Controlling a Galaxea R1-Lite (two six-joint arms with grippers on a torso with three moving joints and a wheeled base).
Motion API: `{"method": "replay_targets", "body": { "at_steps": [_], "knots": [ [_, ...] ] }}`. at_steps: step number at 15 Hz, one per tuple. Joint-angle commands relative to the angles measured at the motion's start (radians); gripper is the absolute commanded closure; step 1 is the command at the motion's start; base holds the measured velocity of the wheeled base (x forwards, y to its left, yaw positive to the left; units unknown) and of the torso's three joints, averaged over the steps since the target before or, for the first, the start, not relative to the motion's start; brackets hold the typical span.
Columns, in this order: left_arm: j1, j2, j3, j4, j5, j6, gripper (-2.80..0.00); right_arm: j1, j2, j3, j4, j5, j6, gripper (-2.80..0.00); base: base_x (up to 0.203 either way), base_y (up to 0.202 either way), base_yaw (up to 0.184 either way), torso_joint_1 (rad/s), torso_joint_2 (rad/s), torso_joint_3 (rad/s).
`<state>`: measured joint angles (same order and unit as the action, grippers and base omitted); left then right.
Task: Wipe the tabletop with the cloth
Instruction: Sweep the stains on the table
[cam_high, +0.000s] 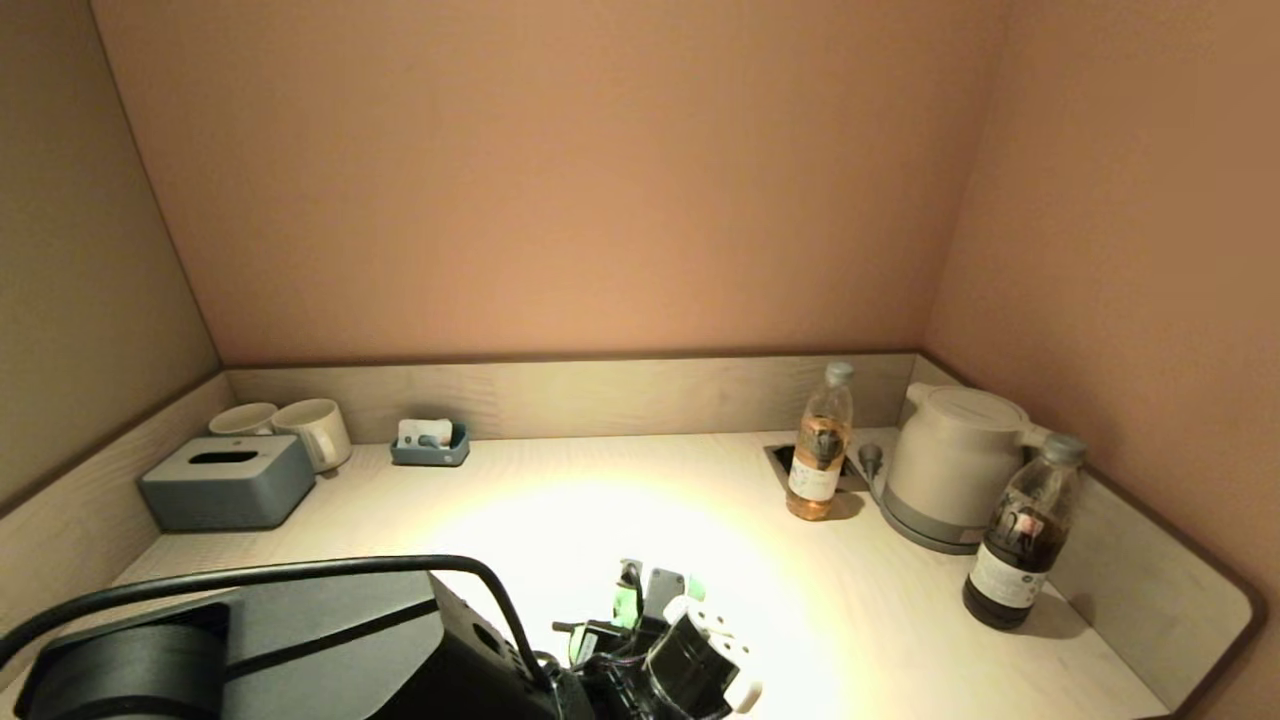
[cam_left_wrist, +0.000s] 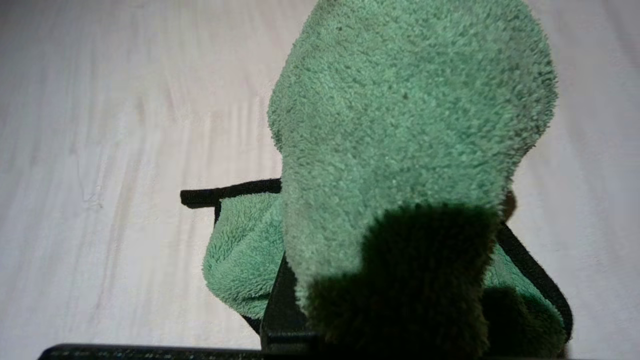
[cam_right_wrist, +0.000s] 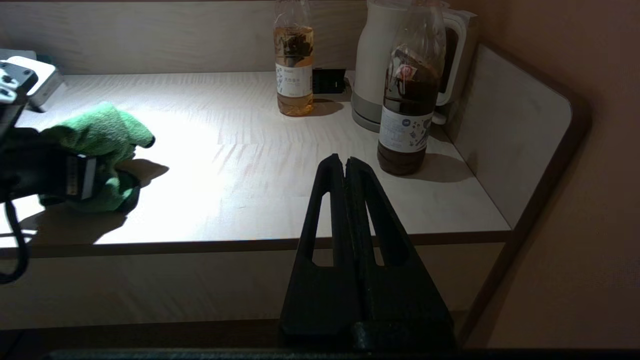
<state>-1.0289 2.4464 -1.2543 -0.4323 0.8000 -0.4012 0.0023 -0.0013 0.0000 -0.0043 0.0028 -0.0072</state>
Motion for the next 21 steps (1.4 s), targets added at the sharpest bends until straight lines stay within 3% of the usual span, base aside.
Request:
{"method": "replay_targets", "body": {
  "at_steps": [1,5,9,13,18,21],
  "knots": [
    [0.021,0.090,-0.141,-0.005,0.004,0.046,0.00,0.001,0.001,0.000,0.000,0.000,0.000,0.00,0.000,0.000,0.000,0.000,0.00,0.000],
    [0.098,0.154,-0.235,-0.005,0.004,0.104,0.00,0.001,0.001,0.000,0.000,0.000,0.000,0.00,0.000,0.000,0.000,0.000,0.00,0.000],
    [0.283,0.253,-0.369,0.003,0.005,0.127,0.00,0.001,0.001,0.000,0.000,0.000,0.000,0.00,0.000,0.000,0.000,0.000,0.00,0.000],
    [0.373,0.268,-0.434,0.008,0.008,0.141,0.00,0.001,0.001,0.000,0.000,0.000,0.000,0.00,0.000,0.000,0.000,0.000,0.00,0.000],
    [0.455,0.244,-0.424,0.001,0.020,0.140,0.00,0.001,0.001,0.000,0.000,0.000,0.000,0.00,0.000,0.000,0.000,0.000,0.00,0.000],
    [0.462,0.210,-0.377,-0.008,0.035,0.133,0.00,0.001,0.001,0.000,0.000,0.000,0.000,0.00,0.000,0.000,0.000,0.000,0.00,0.000]
  ]
}}
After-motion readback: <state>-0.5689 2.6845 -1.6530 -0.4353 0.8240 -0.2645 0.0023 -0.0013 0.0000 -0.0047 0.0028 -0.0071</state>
